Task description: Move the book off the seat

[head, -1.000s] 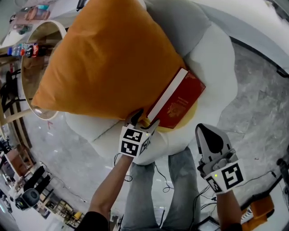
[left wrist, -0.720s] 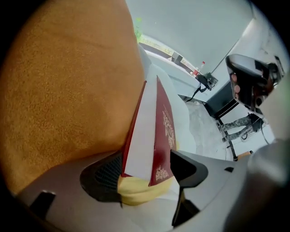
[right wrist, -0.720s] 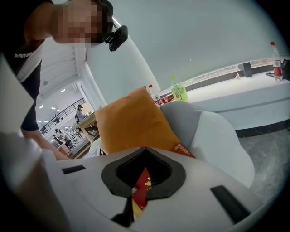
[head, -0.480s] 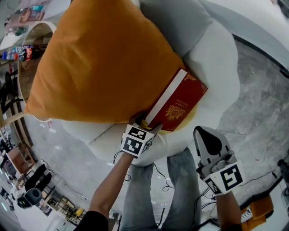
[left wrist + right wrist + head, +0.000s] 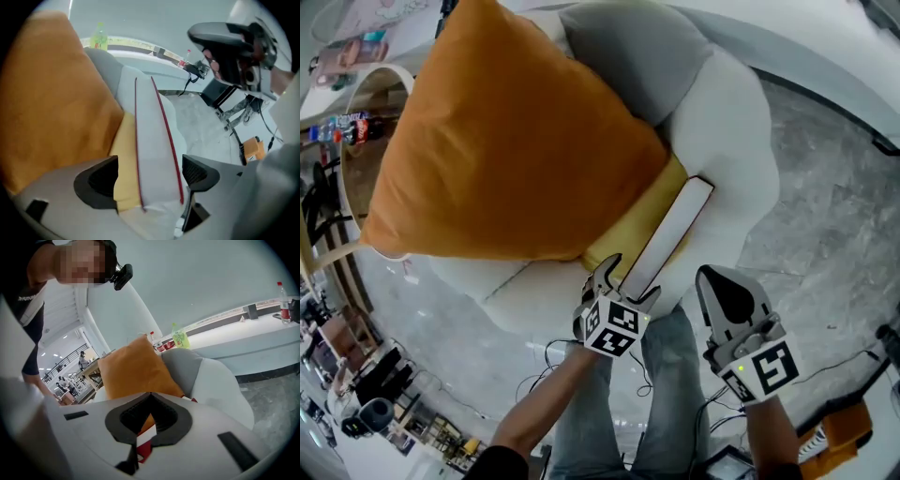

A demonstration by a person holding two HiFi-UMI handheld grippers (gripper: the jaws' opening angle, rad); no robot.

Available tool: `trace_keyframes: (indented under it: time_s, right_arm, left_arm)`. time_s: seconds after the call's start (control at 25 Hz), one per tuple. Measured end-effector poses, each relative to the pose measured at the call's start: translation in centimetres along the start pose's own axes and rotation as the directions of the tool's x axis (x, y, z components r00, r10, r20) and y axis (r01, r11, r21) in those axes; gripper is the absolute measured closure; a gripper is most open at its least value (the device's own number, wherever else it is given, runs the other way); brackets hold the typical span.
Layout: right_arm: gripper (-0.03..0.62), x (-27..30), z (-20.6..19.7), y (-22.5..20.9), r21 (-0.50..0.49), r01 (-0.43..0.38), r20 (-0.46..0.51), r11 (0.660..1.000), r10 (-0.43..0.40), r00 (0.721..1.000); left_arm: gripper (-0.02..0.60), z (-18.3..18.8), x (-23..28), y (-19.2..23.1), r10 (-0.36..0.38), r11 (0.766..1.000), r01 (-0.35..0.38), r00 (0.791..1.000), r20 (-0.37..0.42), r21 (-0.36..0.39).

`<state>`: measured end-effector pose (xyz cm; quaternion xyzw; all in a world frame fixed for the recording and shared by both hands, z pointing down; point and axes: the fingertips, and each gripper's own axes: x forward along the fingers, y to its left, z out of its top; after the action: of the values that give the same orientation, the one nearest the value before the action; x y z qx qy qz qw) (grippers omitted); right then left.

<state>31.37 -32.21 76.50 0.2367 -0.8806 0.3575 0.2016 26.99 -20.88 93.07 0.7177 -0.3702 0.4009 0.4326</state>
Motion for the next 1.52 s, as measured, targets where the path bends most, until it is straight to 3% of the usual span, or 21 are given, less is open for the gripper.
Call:
trace_keyframes:
  time_s: [0.16,0.28,0.48,0.64,0.76,1.0,1.2,1.52]
  right_arm:
    - [0.588,-1.6,-0.2,-1.7,0.018,0.033,0.011,0.999,-0.033,0.999]
    - [0.588,-2.7,-0.4,-2.8,0.039,0.051,0.023,0.998,-0.052,0.998]
    - [0.588,-3.7,-1.1,-3.5,0.068,0.072,0.024,0.995,-0.073,0.997]
    - [0.588,-3.8,-1.4,-3.4,0.071,0.069,0.022,0.995,-0.071,0.997]
    - [0.588,-4.1,-1.1,-3.1,0.07,0.07,0.022,0.995,-0.072,0.997]
    - [0.588,-5.2,0.4,-2.3,0.046,0.07,0.034,0.996,-0.072,0.997]
    - [0.588,-6.0,2.7,-0.2,0.011,0.057,0.047,0.998,-0.057,0.997]
    - [0.588,-6.6,8.1,6.0,-0.069,-0.011,0.081,0.998,0.016,0.997]
  left_arm:
    - [0.166,1.5,3.6,-0.7,-0.015,0.993,0.013,1.0,-0.021,-0.12]
    - [0.216,2.7,4.8,-0.7,-0.02,0.992,0.018,1.0,-0.016,-0.126]
    - [0.225,1.8,6.6,0.4,0.003,0.996,-0.013,0.994,-0.11,-0.085]
    - [0.252,1.8,6.8,0.8,-0.012,0.997,0.003,0.993,-0.117,-0.082]
    - [0.305,1.8,6.6,1.0,-0.001,0.996,-0.009,0.993,-0.116,-0.09]
    - [0.33,3.4,3.4,1.3,0.016,0.977,-0.016,1.0,-0.001,-0.212]
    - [0.33,5.4,-1.6,2.3,0.053,0.979,-0.04,0.997,0.061,-0.2]
    - [0.33,7.7,-12.3,1.8,0.092,0.963,-0.032,0.972,0.214,-0.267]
